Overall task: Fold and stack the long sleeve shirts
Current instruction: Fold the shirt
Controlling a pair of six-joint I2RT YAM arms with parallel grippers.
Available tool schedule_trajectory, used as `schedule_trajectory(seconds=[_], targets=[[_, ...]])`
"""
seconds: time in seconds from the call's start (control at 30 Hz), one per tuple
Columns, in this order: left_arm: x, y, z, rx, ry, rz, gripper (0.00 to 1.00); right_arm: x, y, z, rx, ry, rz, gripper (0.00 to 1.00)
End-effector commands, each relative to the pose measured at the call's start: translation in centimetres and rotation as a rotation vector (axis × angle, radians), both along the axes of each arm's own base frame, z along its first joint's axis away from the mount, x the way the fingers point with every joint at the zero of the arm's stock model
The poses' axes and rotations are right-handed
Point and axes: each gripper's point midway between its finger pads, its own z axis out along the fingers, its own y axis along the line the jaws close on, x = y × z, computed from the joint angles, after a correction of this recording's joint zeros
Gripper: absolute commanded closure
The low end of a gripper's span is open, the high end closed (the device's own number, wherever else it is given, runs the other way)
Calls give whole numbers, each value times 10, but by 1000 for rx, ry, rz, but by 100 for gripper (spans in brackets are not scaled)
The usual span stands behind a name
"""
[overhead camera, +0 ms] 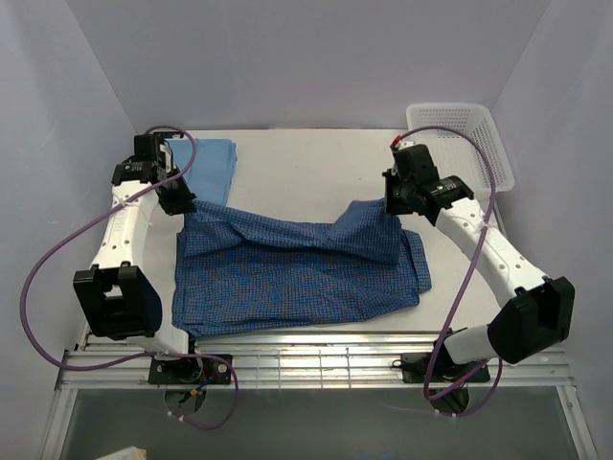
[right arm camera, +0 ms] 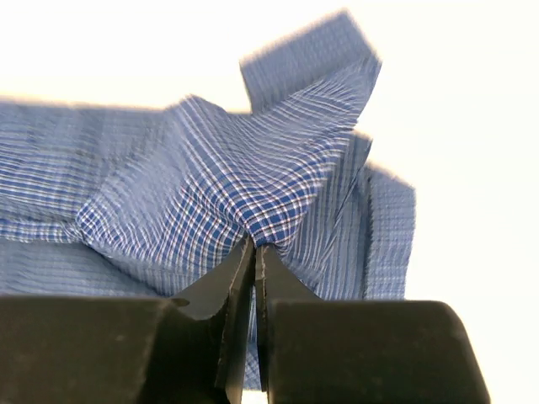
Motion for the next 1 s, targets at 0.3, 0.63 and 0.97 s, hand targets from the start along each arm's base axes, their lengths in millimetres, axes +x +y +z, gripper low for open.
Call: schedule_trajectory(seconds=[0.3, 0.63, 0.97], targets=[[-84, 34, -26, 64, 203, 135, 94, -77, -58, -24, -115, 172, -7, 92], [-118, 7, -64, -68, 322, 91, 2, -106, -53, -81, -91, 337, 17, 76], [-77, -53, -54, -389, 156, -31, 2, -73, -34, -42, -38, 221, 101, 18]])
